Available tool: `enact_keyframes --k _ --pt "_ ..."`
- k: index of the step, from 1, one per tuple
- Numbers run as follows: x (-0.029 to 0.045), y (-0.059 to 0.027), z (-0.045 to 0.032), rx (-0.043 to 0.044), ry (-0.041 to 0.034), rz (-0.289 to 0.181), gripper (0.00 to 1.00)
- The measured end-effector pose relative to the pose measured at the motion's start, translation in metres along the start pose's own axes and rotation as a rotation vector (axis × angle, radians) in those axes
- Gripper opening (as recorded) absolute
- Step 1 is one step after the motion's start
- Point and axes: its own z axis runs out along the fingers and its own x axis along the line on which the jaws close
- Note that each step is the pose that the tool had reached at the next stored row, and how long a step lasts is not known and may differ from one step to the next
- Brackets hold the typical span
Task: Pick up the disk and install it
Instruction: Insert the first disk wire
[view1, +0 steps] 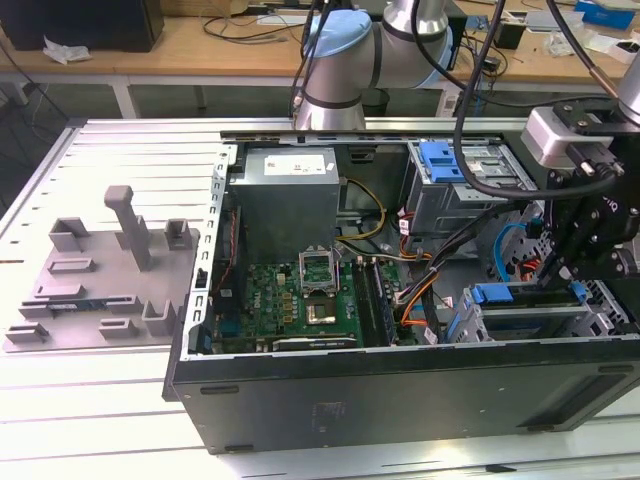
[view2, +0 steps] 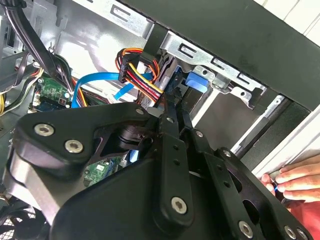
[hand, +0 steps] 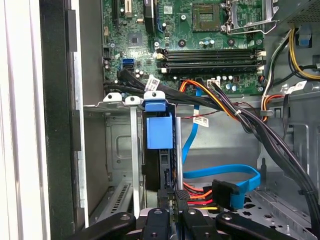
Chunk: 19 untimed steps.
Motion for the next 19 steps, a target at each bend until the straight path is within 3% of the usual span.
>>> enact_keyframes --k 19 --pt "0.0000 0.0000 0.0040 -0.0001 -0.0015 0.000 0.16"
